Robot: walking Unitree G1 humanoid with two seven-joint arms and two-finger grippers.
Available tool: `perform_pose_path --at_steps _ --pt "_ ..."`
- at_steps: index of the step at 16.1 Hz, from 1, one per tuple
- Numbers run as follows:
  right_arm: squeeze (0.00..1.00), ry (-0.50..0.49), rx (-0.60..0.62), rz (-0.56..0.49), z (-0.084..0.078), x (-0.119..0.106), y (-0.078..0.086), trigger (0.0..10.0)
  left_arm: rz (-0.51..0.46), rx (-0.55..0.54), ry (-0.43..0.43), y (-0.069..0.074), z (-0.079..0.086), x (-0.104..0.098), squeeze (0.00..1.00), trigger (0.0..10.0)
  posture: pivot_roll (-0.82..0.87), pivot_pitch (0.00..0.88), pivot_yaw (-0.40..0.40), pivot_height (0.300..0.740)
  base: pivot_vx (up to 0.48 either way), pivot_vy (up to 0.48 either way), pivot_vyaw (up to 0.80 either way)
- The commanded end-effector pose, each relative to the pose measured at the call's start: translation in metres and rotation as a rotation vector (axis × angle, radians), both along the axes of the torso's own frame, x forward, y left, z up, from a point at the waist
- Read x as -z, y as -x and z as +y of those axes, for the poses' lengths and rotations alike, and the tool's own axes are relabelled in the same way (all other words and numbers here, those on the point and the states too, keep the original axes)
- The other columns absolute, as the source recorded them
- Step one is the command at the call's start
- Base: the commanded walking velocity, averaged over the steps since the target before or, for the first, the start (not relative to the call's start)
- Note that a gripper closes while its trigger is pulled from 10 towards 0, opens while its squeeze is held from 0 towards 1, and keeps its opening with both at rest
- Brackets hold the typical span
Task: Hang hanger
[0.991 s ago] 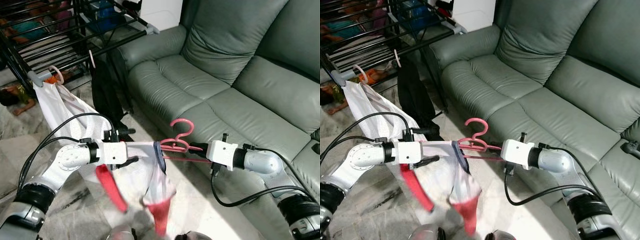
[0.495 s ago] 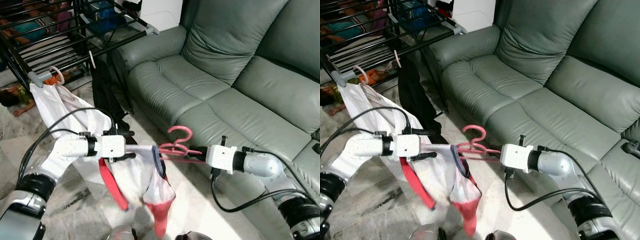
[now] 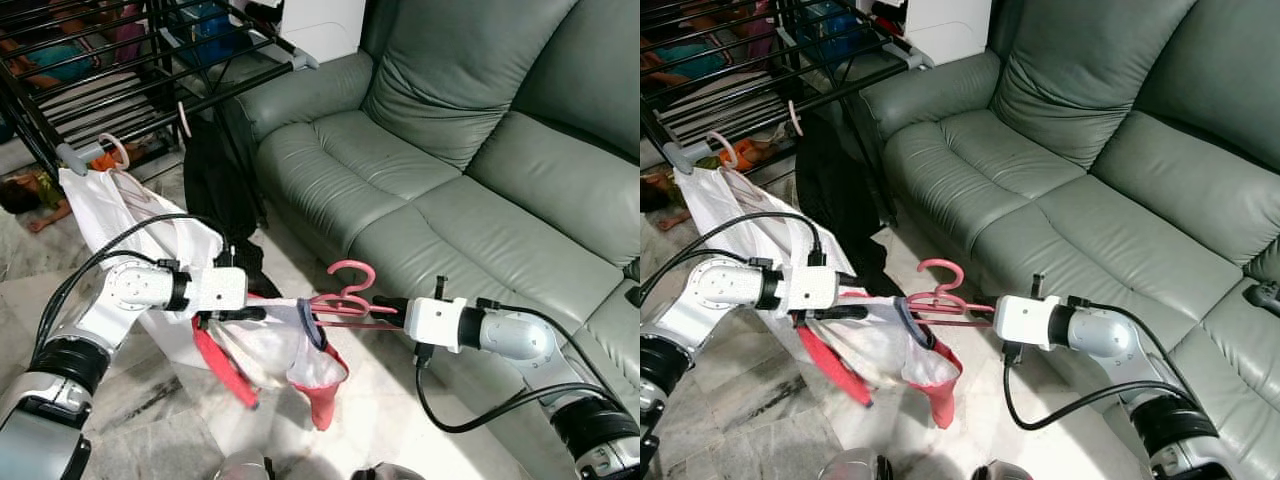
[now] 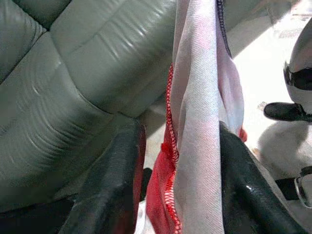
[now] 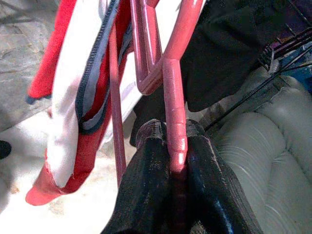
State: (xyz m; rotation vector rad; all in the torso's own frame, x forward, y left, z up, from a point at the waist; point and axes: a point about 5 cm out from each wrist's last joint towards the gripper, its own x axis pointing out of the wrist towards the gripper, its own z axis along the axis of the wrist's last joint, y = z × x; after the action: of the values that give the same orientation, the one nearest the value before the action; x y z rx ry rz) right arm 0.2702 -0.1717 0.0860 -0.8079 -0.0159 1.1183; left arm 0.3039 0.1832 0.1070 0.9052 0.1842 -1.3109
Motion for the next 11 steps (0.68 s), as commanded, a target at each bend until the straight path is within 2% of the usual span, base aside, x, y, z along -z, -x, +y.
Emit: perform_pose_path --at_steps 1,5,11 --pt "0.0 -0.009 -0.021 -0.026 0.0038 -0.0036 -0.0011 10.0 0.017 0.0 -0.024 -0.001 0.0048 -0.0021 0.0 0.0 -0.04 0.0 0.047 0.74 0.0 0.0 0.0" --pt "0.0 -0.003 -0.025 -0.031 0.0049 -0.0027 -0.0015 10.0 0.042 0.004 -0.072 0.0005 0.0096 0.0015 0.0 0.0 -0.04 0.0 0.048 0.74 0.0 0.0 0.0" --pt "0.0 -0.002 -0.031 -0.041 0.0084 -0.0031 -0.004 10.0 0.078 0.005 -0.044 0.0006 0.0046 0.0019 0.0 0.0 -0.04 0.0 0.048 0.74 0.0 0.0 0.0"
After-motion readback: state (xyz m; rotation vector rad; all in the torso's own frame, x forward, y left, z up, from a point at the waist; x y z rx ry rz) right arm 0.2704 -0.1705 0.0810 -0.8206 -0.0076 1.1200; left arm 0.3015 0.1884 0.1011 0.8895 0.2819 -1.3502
